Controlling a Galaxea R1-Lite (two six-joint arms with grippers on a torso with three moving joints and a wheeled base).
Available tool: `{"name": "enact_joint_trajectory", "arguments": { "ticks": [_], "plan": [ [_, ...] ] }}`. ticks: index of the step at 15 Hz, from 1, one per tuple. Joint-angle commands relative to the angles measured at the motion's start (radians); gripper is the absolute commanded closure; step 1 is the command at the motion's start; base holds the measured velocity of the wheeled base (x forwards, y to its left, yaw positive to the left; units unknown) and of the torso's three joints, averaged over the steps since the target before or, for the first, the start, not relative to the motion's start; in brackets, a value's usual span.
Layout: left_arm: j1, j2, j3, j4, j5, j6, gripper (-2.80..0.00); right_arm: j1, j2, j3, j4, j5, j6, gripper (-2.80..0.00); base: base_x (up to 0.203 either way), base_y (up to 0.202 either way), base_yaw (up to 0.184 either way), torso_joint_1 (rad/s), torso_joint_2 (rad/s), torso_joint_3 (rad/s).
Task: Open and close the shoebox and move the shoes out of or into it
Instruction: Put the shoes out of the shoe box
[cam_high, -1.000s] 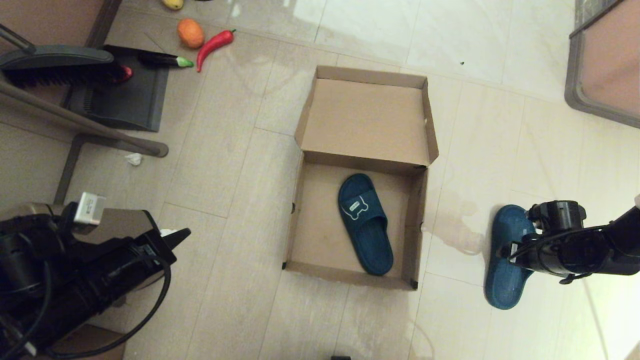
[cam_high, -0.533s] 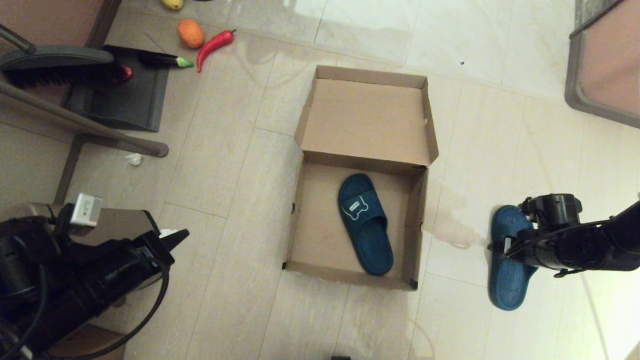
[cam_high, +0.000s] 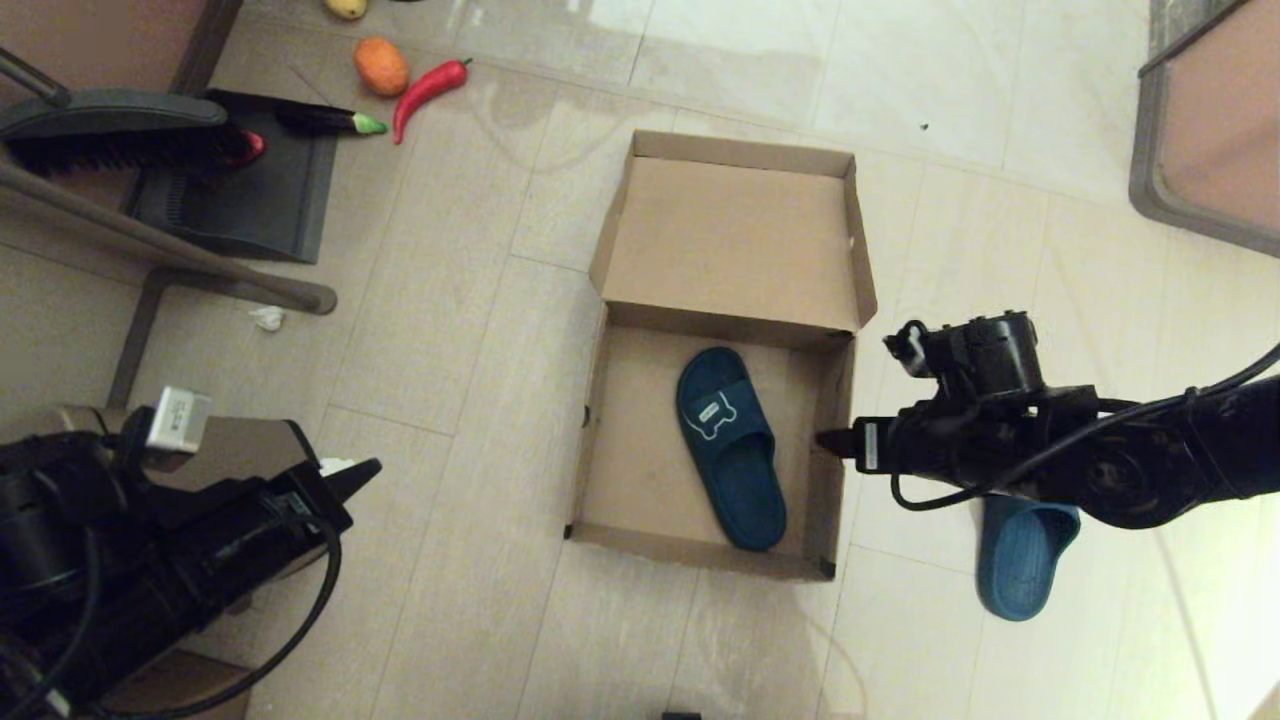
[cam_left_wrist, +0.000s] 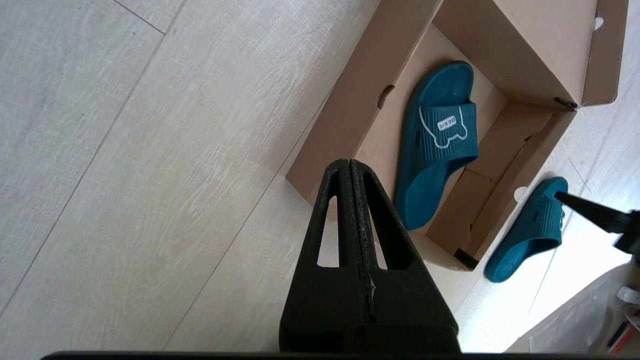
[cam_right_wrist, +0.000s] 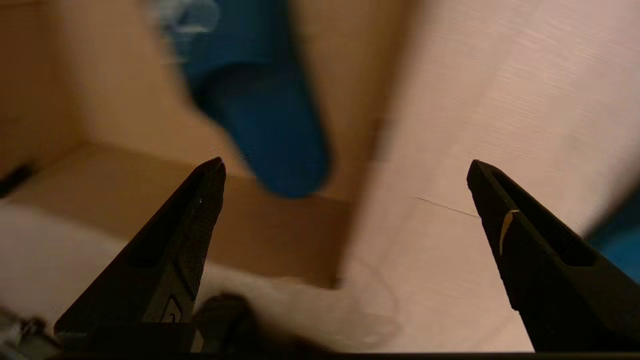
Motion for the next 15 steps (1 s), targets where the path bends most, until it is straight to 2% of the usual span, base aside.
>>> {"name": "enact_joint_trajectory", "arguments": {
  "ticks": [1, 4, 6, 9, 11, 15],
  "plan": [
    [-0.002, 0.013, -0.004, -0.006, 0.0, -0.003, 0.0, 0.083, -0.032, -0.013, 0.0, -0.026, -0.008, -2.8, 0.0, 0.0, 0.0, 0.0, 0.0, 0.0],
    [-0.006, 0.014, -0.007, -0.004, -0.002, 0.011, 0.0, 0.149, -0.001, -0.016, 0.0, -0.067, -0.141, -2.8, 0.0, 0.0, 0.0, 0.0, 0.0, 0.0],
    [-0.011, 0.032, -0.008, 0.002, 0.001, 0.023, 0.0, 0.178, 0.041, -0.022, -0.013, -0.076, -0.181, -2.8, 0.0, 0.0, 0.0, 0.0, 0.0, 0.0],
    [-0.011, 0.045, -0.015, 0.004, 0.001, 0.036, 0.0, 0.184, 0.151, -0.041, -0.092, -0.186, -0.281, -2.8, 0.0, 0.0, 0.0, 0.0, 0.0, 0.0],
    [-0.011, 0.067, -0.02, 0.002, 0.004, 0.036, 0.0, 0.184, 0.236, -0.077, -0.134, -0.22, -0.321, -2.8, 0.0, 0.0, 0.0, 0.0, 0.0, 0.0],
    [-0.014, 0.116, -0.069, 0.002, -0.003, 0.036, 0.0, 0.182, 0.354, -0.192, -0.144, -0.238, -0.38, -2.8, 0.0, 0.0, 0.0, 0.0, 0.0, 0.0]
  ]
}}
